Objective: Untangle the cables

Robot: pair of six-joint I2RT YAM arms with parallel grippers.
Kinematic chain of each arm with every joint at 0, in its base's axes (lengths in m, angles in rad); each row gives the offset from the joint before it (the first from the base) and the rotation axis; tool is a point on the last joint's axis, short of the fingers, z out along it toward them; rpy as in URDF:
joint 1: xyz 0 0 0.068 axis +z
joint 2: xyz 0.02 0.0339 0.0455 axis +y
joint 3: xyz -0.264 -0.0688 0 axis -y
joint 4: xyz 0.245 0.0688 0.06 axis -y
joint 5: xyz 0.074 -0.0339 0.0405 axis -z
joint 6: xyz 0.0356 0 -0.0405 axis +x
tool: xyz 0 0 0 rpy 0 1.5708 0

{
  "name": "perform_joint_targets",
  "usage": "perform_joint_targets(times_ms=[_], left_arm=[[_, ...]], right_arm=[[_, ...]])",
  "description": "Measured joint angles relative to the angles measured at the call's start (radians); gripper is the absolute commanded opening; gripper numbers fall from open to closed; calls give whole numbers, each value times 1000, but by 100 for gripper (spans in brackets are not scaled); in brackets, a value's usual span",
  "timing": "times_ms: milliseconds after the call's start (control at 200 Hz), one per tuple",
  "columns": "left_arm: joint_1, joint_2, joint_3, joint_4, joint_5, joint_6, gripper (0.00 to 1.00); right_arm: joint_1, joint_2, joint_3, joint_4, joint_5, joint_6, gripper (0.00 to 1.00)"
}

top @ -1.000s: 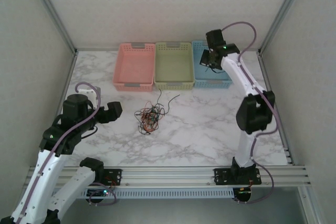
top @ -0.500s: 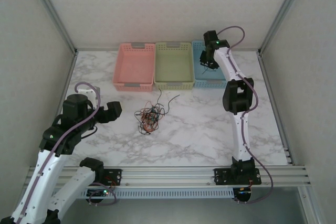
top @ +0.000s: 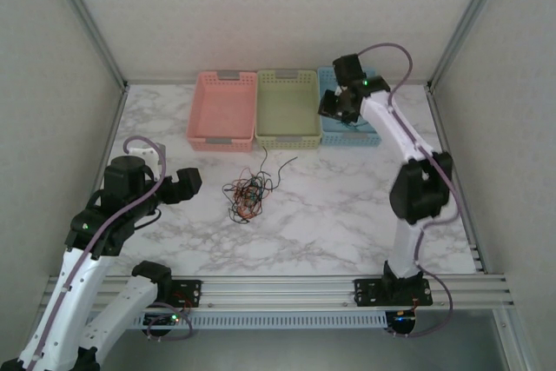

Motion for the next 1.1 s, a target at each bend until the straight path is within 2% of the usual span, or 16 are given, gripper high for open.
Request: perform_joint_targets(times_ms=[65, 160, 350, 516, 796, 1101], left_arm=[[0, 0, 0, 0, 5, -13, 96], [0, 0, 0, 3, 39, -46, 95], [-1, 2, -42, 66, 117, -127, 93], [-5, 9, -171, 173, 187, -230, 91], [-34, 77, -299, 334, 202, -349, 88], [-57, 181, -335, 463, 190, -373, 81]], right_arm=[[90, -116, -98, 45, -18, -5, 38], [210, -197, -208, 93, -45, -4, 35], [337, -192, -372, 142, -85, 29, 33], [424, -145, -406, 188, -135, 69, 31], [454, -27, -385, 246, -172, 101, 32], [454, 38, -337, 238, -161, 108, 33]])
